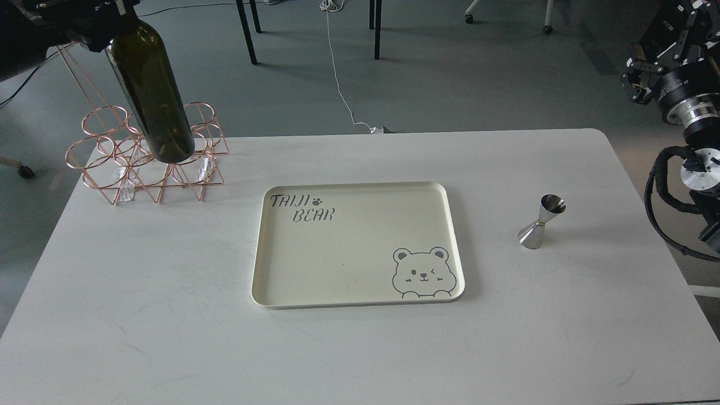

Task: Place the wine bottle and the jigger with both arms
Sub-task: 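Lift the bottle and carry it over the copper wire rack, then lower the bottle into a slot of the rack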

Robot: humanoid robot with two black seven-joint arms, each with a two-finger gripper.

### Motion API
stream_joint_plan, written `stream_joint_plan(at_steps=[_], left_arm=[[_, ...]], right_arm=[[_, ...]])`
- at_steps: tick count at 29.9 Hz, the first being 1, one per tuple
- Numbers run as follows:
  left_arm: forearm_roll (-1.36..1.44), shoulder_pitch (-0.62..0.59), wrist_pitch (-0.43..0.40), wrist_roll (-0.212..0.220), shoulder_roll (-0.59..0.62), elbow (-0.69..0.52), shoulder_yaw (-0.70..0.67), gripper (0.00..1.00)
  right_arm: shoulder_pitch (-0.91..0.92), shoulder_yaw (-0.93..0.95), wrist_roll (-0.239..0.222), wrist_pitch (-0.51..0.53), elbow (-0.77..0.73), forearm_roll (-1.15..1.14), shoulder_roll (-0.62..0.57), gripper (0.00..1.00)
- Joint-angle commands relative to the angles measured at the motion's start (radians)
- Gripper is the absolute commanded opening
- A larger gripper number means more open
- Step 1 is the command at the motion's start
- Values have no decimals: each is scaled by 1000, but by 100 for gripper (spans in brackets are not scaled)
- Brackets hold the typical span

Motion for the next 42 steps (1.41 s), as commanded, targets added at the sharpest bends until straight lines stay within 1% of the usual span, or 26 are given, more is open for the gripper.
stream_joint_plan(at_steps=[1,5,15,19,28,38,42], left_arm=[[4,-1,2,0,-37,59,0,17],[4,-1,2,0,-71,100,3,17],[7,-1,10,0,-144,160,3,16],[9,-1,11,0,-146,163,3,16],[9,-1,11,-2,-155,211,6,17],[7,9,11,-2,-158,211,7,17],[4,9,14,-2,-160,211,47,18]], right_arm=[[2,-1,0,0,0,0,-1,96],[2,-2,0,2,0,0,-3,96],[2,-1,0,2,-2,0,-4,96],[2,-1,0,2,-2,0,-6,96],[2,-1,0,2,-2,0,-4,96],[0,-1,0,2,0,0,-6,96],[0,-1,0,2,-2,0,-6,96]])
